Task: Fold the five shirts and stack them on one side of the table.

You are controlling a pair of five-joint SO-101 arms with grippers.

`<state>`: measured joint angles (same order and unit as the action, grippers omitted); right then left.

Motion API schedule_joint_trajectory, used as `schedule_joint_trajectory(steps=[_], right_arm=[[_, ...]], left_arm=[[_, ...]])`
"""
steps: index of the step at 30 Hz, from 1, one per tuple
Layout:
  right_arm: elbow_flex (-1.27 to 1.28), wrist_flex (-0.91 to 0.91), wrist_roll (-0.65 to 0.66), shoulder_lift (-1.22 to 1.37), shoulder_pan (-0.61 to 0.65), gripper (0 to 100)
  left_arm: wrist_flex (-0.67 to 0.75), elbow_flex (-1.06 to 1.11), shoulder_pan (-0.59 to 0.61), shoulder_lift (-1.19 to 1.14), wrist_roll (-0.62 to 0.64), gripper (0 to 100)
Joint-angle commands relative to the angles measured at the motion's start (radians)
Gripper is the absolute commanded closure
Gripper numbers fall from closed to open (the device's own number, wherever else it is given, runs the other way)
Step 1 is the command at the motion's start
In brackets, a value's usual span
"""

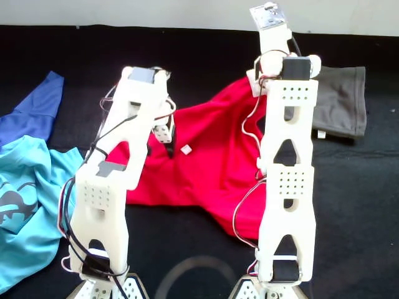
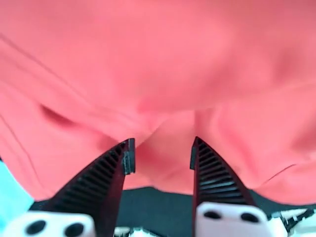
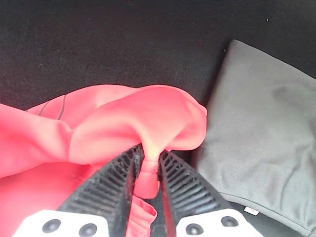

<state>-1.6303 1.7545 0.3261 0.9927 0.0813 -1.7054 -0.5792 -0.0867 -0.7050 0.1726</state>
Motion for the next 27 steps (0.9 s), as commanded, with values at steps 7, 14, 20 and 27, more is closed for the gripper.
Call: schedule_joint_trajectory(steps=[7, 14, 20, 27], right_arm=[[-0.047, 0.008, -0.008, -0.013, -0.013, 99.3], [-0.047, 0.008, -0.008, -0.013, -0.012, 99.3], [-0.047, 0.008, -0.008, -0.013, -0.013, 99.3], [-0.047, 0.008, -0.008, -0.007, -0.013, 99.3]], left_arm=[[-0.012, -0.016, 0.061, -0.008, 0.068, 81], [0.011, -0.039, 0.048, -0.154, 0.071, 81], [0.009, -0.062, 0.033, -0.148, 0.089, 81], [-0.020, -0.194, 0.022, -0.062, 0.061, 94]])
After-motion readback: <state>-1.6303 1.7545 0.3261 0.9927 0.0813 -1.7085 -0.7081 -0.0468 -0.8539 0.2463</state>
